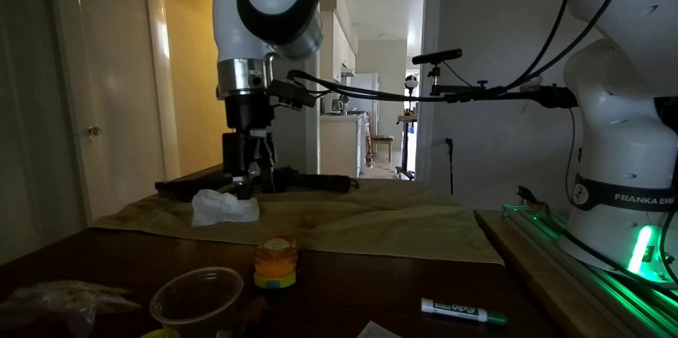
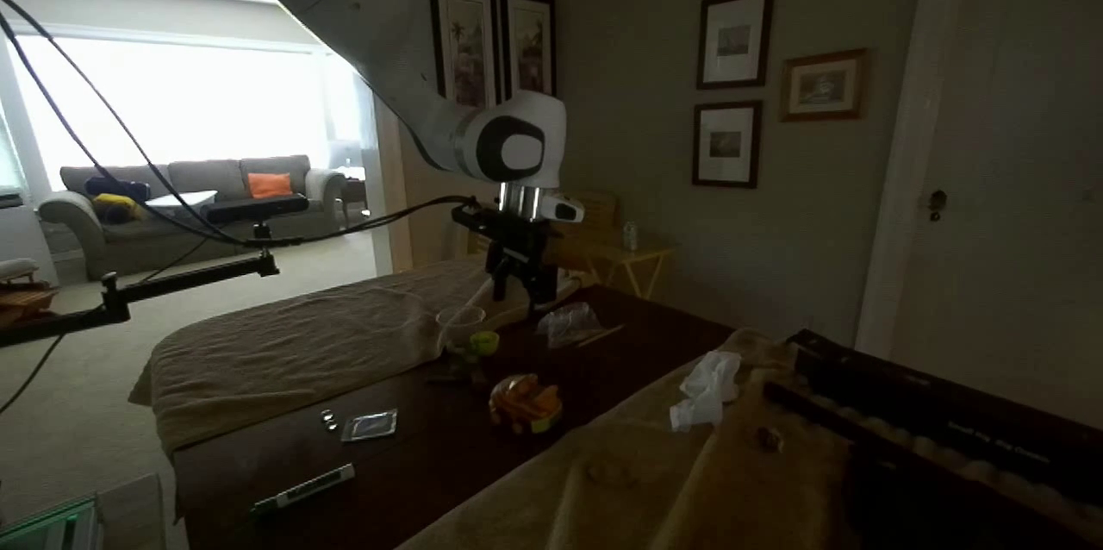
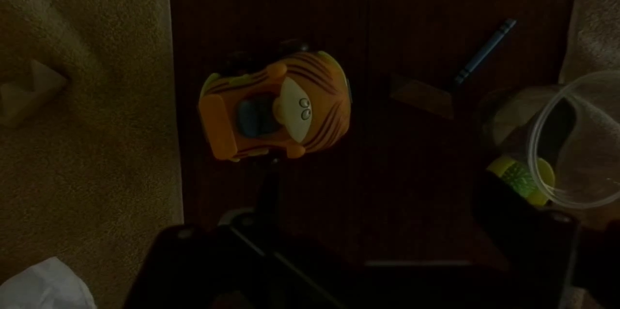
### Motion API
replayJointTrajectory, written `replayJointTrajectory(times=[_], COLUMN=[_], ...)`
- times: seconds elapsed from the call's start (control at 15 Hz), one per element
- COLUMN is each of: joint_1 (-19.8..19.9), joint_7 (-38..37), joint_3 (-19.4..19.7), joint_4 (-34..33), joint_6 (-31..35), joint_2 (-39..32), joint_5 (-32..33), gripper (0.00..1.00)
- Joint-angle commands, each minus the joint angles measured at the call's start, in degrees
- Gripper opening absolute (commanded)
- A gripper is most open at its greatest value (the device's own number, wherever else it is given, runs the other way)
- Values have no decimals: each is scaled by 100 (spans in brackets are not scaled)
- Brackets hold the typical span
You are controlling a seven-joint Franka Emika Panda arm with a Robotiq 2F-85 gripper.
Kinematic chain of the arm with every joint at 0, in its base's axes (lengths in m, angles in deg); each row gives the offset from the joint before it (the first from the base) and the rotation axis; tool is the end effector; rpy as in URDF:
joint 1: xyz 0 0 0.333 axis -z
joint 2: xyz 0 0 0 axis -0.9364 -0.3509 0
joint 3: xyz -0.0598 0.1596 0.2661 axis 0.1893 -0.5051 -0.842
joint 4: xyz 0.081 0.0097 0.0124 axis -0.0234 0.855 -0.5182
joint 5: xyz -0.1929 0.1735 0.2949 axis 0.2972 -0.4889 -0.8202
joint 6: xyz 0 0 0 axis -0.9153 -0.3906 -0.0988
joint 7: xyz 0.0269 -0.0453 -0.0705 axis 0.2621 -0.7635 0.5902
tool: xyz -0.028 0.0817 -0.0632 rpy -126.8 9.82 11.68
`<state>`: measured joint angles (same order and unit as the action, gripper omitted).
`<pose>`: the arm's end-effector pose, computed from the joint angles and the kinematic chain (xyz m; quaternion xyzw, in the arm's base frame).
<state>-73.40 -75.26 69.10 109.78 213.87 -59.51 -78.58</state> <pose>0.6351 0.0956 0.2798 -0.9982 -0.0129 0.0437 0.0397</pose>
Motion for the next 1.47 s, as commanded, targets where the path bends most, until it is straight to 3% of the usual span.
replayJointTrajectory(times=[0.0, 0.93, 1.0, 1.07, 1.2, 1.4], joint_1=[-36, 66, 71, 73, 68, 59], joint_7=[19, 224, 223, 212, 197, 176], joint_3=[5, -63, -67, -62, -48, -33], joint_4=[81, 455, 487, 521, 578, 578], joint_6=[104, 950, 1008, 1055, 1123, 1114], joint_2=[-24, -608, -643, -661, -658, -652], joint_5=[-98, -204, -213, -214, -189, -159], gripper=[100, 100, 94, 73, 69, 46])
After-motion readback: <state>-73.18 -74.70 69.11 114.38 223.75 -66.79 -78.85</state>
